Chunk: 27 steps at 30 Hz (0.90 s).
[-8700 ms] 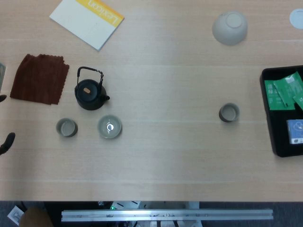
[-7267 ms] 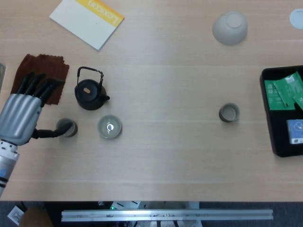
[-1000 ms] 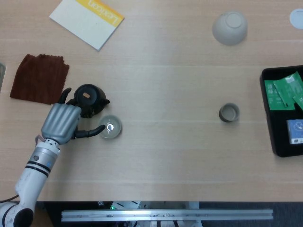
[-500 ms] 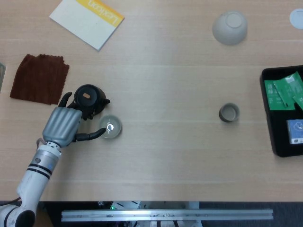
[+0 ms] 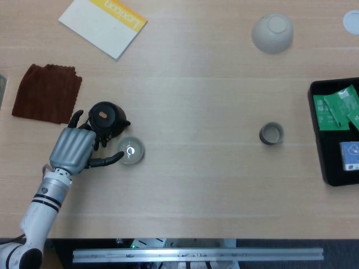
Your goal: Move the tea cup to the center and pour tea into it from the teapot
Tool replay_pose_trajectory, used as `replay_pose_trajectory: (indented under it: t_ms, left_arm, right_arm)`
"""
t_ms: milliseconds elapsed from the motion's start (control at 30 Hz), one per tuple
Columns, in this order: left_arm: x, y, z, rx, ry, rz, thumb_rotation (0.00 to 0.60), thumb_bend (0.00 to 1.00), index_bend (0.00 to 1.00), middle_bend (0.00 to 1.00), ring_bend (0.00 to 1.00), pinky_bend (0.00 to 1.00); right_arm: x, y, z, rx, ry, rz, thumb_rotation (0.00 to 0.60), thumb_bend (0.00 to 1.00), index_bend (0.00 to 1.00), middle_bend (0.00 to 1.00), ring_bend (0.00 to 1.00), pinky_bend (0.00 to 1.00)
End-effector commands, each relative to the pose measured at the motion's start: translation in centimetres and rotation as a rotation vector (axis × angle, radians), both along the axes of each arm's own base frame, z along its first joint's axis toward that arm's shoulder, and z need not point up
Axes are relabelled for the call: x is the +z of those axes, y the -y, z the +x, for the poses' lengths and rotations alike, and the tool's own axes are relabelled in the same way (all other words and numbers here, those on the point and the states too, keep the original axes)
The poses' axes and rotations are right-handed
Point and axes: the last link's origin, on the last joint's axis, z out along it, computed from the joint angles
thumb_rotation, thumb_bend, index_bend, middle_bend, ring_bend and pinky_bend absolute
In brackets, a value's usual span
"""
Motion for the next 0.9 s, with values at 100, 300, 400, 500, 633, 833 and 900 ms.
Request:
replay_pose_trajectory:
  t_ms: [100, 300, 400, 500, 633, 833, 900]
  left_arm:
    - [-0.3, -0.3, 0.2, -0.001, 0.001, 0.002, 0.000, 0.07, 0.55, 0.63, 0.41, 0.00]
    - [-0.6, -0.8, 0.4, -0.003, 0.007, 0.010, 0.000, 0.08, 0.60, 0.73, 0.49, 0.00]
    - [-0.6, -1.2, 0.6, -0.011, 0.010, 0.020, 0.000, 0.08, 0.61, 0.78, 0.55, 0.00]
    - [-0.6, -1.6, 0.8, -0.018, 0.022, 0.028, 0.000, 0.08, 0.63, 0.84, 0.60, 0.00]
    - [-0.6, -2.1, 0.8, -0.013, 0.023, 0.031, 0.000, 0.08, 0.68, 0.91, 0.68, 0.00]
    - [-0.7, -2.7, 0.8, 0.004, 0.054, 0.085, 0.000, 0.08, 0.78, 0.97, 0.74, 0.00]
    - [-0.7, -3.0, 0.8, 0.007, 0.061, 0.109, 0.000, 0.08, 0.80, 0.99, 0.76, 0.00]
  right_arm:
    - [0.0, 0.0, -0.1, 0.000, 0.002, -0.005, 0.600, 0.34, 0.13, 0.21, 0.03, 0.12]
    - [0.1, 0.1, -0.3, -0.004, 0.002, -0.009, 0.600, 0.34, 0.13, 0.21, 0.03, 0.12]
    - [0.1, 0.2, -0.3, -0.006, 0.003, -0.012, 0.600, 0.34, 0.13, 0.21, 0.03, 0.12]
    - [0.1, 0.2, -0.4, -0.008, 0.005, -0.017, 0.600, 0.34, 0.13, 0.21, 0.03, 0.12]
    - [0.1, 0.3, -0.6, -0.011, 0.005, -0.022, 0.600, 0.34, 0.13, 0.21, 0.03, 0.12]
    - [0.1, 0.4, -0.9, -0.015, 0.004, -0.027, 0.600, 0.34, 0.13, 0.21, 0.03, 0.12]
    - [0.1, 0.5, -0.9, -0.017, 0.004, -0.028, 0.600, 0.34, 0.13, 0.21, 0.03, 0.12]
